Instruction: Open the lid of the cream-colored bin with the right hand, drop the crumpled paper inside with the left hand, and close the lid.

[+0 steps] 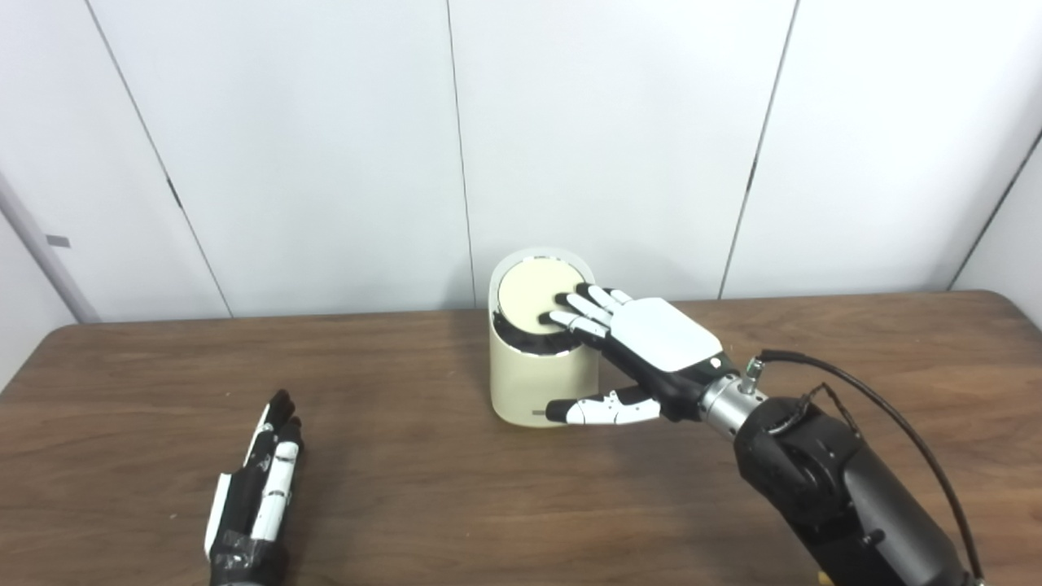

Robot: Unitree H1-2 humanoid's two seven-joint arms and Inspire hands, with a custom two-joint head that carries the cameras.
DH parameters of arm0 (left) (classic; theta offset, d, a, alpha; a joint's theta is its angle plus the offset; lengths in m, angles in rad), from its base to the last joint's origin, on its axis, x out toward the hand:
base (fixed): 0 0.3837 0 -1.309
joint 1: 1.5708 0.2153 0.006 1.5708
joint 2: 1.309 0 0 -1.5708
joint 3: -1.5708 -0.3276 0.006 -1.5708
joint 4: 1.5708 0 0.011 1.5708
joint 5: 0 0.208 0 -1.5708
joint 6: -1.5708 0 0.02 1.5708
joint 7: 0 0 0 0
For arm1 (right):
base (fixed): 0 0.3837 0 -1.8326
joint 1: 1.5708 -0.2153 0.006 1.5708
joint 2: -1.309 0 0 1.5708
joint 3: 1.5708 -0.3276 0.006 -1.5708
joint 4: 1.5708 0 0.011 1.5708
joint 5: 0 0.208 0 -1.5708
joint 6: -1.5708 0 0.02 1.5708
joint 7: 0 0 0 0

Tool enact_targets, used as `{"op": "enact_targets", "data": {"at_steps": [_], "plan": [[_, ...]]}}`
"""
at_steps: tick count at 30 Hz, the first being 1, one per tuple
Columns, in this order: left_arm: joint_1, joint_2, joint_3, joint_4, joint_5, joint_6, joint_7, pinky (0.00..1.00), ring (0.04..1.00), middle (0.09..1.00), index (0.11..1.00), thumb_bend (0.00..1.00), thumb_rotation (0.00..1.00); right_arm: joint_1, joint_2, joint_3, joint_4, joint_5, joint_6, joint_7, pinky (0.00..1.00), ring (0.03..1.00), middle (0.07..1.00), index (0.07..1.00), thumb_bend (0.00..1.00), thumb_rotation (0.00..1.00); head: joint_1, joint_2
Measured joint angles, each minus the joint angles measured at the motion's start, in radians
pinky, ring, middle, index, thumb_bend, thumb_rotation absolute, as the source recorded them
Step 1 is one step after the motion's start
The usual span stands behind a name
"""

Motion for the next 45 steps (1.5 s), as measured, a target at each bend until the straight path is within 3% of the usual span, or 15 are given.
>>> {"op": "enact_targets", "data": {"at_steps": [28,45], "plan": [[0.0,-0.01,0.01,0.0,-0.002,-0.004,-0.001,1.0,1.0,1.0,1.0,0.43,0.75,-0.001,0.006,-0.005,0.016,0.011,0.002,-0.014,1.0,1.0,0.971,0.881,0.61,1.0,0.003,0.003],[0.0,-0.01,0.009,0.0,0.001,-0.005,-0.001,1.0,1.0,1.0,1.0,0.41,0.74,0.016,0.021,-0.061,-0.068,0.035,0.067,0.076,1.0,1.0,0.996,0.931,0.56,1.0,0.003,0.006]]}}
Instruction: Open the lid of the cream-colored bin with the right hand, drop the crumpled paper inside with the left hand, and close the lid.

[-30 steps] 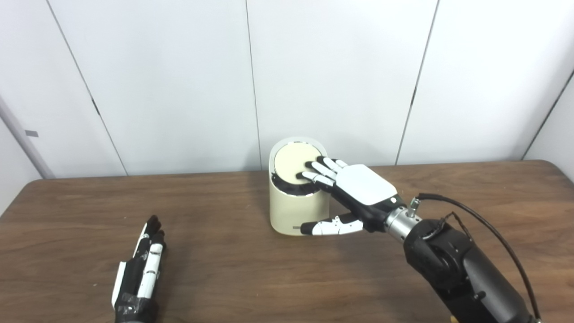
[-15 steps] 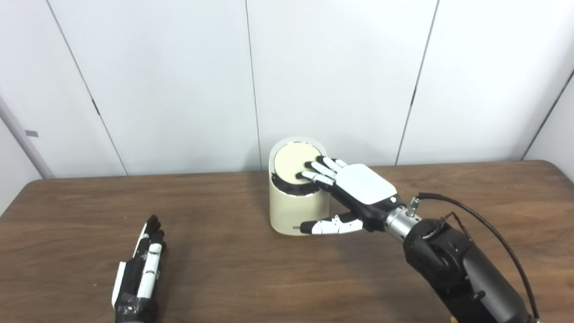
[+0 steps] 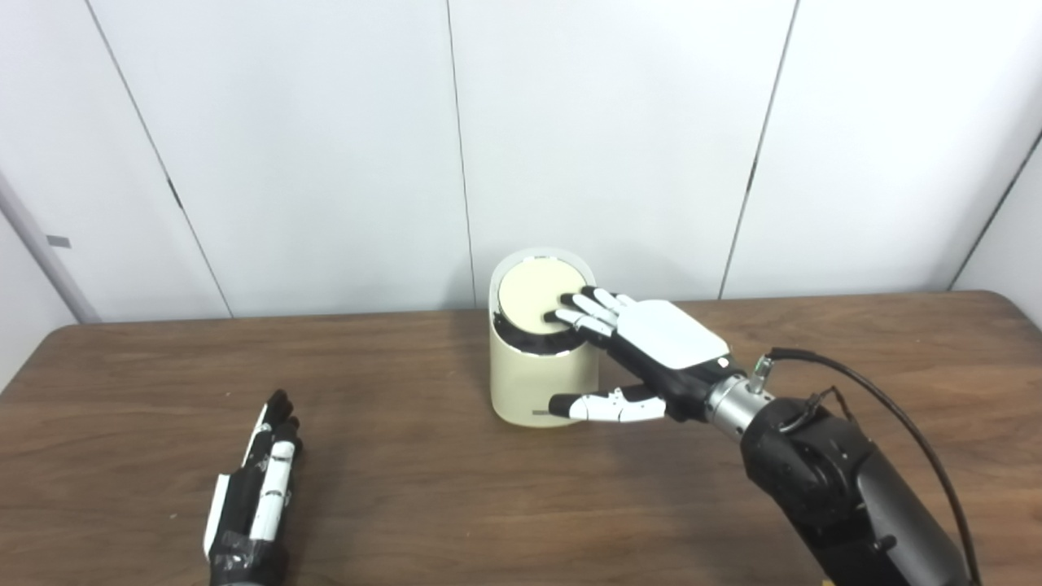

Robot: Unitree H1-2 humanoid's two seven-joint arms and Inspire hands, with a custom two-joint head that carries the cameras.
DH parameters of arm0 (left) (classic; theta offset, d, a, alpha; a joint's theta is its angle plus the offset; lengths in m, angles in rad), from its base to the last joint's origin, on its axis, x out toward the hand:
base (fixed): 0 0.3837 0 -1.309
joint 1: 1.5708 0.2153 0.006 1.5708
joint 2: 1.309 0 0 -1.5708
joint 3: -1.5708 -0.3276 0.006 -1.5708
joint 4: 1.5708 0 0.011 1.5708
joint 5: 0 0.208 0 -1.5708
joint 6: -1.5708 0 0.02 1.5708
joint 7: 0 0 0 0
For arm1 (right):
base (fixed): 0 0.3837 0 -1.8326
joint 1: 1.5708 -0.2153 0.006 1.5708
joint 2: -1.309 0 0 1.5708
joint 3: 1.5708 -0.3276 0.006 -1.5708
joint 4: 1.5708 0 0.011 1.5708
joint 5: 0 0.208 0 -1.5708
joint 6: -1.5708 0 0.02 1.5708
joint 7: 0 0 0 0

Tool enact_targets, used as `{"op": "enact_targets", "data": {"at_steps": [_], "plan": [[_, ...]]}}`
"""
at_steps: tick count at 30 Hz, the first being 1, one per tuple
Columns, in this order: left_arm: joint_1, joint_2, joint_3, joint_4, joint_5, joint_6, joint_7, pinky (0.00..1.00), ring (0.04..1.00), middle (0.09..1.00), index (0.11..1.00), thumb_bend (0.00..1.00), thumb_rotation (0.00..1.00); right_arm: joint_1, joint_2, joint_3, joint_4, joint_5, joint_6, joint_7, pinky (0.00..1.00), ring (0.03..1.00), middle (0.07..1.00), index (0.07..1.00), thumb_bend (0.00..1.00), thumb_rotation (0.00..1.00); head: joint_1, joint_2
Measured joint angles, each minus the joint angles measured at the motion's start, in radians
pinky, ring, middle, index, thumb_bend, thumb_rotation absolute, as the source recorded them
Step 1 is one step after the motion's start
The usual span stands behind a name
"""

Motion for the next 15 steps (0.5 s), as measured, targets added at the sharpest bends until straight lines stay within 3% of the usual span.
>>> {"op": "enact_targets", "data": {"at_steps": [15], "plan": [[0.0,0.0,0.0,0.0,0.0,0.0,0.0,1.0,1.0,1.0,1.0,0.41,0.74,0.021,0.01,-0.074,-0.033,0.043,0.018,-0.01,1.0,1.0,0.987,0.922,0.6,1.0,-0.002,0.002]]}}
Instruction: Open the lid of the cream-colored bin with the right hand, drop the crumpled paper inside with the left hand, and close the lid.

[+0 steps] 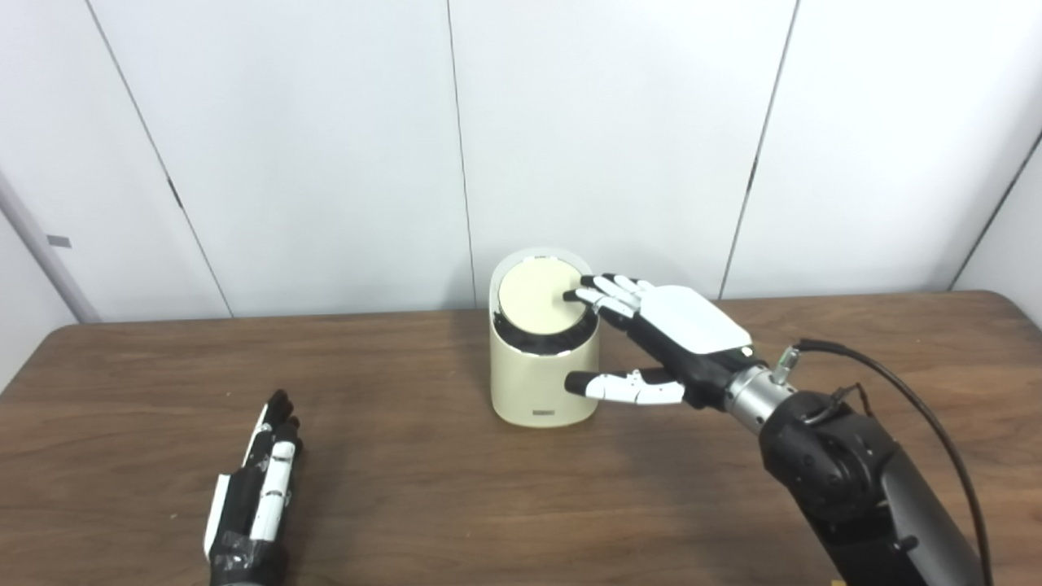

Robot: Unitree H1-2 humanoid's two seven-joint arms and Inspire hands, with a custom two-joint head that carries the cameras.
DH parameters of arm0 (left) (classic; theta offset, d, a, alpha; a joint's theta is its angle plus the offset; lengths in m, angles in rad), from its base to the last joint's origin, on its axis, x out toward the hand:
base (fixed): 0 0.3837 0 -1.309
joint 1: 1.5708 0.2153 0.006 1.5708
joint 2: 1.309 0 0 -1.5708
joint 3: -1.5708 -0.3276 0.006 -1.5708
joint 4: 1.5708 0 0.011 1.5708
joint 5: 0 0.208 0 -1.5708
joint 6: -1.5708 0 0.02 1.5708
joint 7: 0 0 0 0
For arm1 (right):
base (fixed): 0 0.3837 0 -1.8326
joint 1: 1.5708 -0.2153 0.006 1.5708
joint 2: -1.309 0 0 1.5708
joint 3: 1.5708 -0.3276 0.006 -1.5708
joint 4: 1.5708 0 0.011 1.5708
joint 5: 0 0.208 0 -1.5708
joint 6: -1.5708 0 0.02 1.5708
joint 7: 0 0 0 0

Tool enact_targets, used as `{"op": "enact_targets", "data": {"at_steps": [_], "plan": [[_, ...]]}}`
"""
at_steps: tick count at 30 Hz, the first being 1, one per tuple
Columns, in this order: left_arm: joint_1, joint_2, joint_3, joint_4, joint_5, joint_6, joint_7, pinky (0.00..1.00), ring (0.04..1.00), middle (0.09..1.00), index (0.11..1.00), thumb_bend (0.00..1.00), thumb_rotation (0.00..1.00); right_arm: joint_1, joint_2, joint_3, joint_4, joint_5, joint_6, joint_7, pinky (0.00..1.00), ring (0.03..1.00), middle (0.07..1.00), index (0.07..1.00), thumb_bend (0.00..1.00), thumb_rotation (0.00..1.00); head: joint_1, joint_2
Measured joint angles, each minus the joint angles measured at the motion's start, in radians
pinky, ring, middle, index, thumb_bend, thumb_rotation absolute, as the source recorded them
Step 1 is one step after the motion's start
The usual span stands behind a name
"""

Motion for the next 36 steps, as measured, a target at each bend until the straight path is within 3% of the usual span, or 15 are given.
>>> {"op": "enact_targets", "data": {"at_steps": [13,24,36], "plan": [[0.0,0.001,0.001,0.0,-0.001,0.0,-0.001,1.0,1.0,1.0,1.0,0.4,0.76,0.089,-0.008,-0.111,-0.038,0.057,0.053,-0.006,0.95,1.0,0.996,0.941,0.54,1.0,-0.008,0.003],[0.001,0.003,0.003,0.0,-0.005,0.001,-0.002,1.0,1.0,1.0,1.0,0.41,0.74,0.193,-0.005,-0.2,-0.028,0.159,0.056,-0.089,0.9,0.99,0.978,0.931,0.51,1.0,-0.011,0.012],[0.001,0.005,0.004,0.0,-0.015,0.006,-0.003,1.0,1.0,1.0,1.0,0.43,0.75,0.274,0.079,-0.288,0.081,0.333,0.075,-0.211,0.93,0.963,0.97,0.941,0.6,1.0,-0.018,0.028]]}}
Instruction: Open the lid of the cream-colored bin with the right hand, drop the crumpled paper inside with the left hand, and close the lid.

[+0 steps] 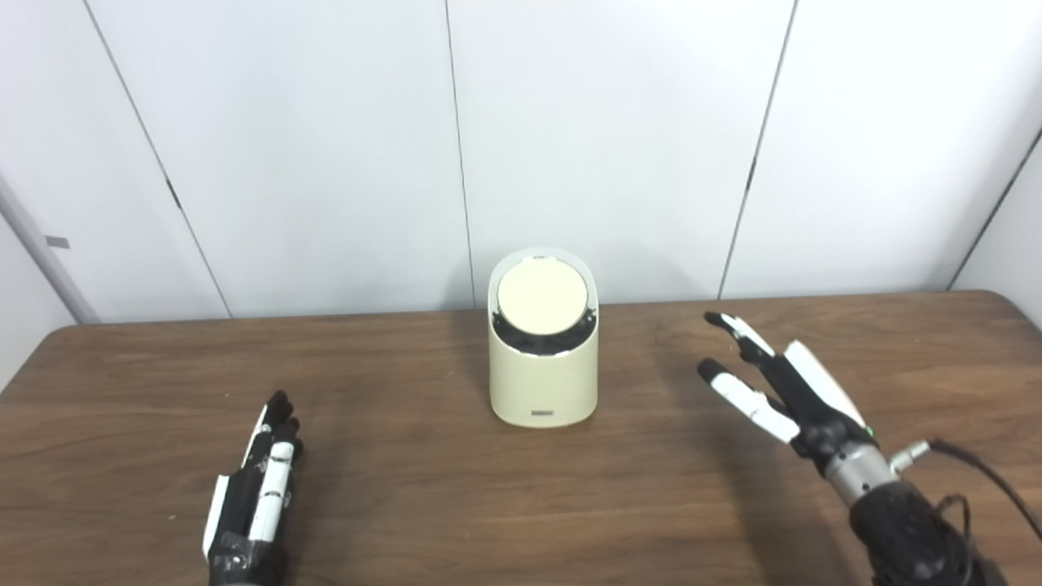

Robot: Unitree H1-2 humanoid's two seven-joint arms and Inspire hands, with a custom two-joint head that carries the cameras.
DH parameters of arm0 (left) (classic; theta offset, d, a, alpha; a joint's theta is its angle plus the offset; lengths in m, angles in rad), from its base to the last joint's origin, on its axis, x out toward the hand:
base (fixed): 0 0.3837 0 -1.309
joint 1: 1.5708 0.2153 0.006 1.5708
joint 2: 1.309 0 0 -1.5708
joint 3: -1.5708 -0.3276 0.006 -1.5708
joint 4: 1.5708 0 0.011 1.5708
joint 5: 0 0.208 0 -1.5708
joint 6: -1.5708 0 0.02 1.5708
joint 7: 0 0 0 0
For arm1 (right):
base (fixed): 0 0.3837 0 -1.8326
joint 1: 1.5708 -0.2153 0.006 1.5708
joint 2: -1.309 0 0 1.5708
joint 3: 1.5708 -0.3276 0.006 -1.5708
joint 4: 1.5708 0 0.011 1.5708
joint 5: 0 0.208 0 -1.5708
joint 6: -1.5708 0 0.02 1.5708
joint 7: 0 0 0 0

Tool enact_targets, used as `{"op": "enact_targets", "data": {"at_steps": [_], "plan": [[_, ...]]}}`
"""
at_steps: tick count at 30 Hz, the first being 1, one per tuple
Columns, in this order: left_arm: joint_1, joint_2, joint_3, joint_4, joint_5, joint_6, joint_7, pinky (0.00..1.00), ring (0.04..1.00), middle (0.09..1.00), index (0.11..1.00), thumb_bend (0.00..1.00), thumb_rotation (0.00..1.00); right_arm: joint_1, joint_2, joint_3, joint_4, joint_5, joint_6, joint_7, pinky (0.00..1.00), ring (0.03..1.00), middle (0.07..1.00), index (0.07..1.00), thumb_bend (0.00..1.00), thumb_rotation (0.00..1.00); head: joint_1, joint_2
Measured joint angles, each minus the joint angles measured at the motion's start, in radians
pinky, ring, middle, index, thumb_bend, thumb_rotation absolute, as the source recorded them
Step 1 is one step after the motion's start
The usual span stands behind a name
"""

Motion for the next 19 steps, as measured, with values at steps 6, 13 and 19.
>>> {"op": "enact_targets", "data": {"at_steps": [6,13,19], "plan": [[0.004,0.005,-0.001,-0.002,-0.002,0.0,-0.001,1.0,1.0,1.0,1.0,0.42,0.79,0.039,0.081,-0.068,0.09,0.177,-0.057,-0.079,0.94,0.969,0.968,0.942,0.54,1.0,0.0,0.008],[0.008,0.005,-0.001,-0.011,-0.006,0.008,-0.001,1.0,1.0,1.0,1.0,0.43,0.82,0.038,0.165,-0.116,0.168,0.376,-0.12,-0.117,1.0,0.998,0.983,0.959,0.55,1.0,-0.005,0.015],[0.012,0.007,0.0,-0.012,-0.009,0.008,-0.003,1.0,1.0,1.0,1.0,0.46,0.82,0.044,0.17,-0.142,0.201,0.488,-0.149,-0.118,1.0,1.0,0.997,0.966,0.53,1.0,-0.006,0.022]]}}
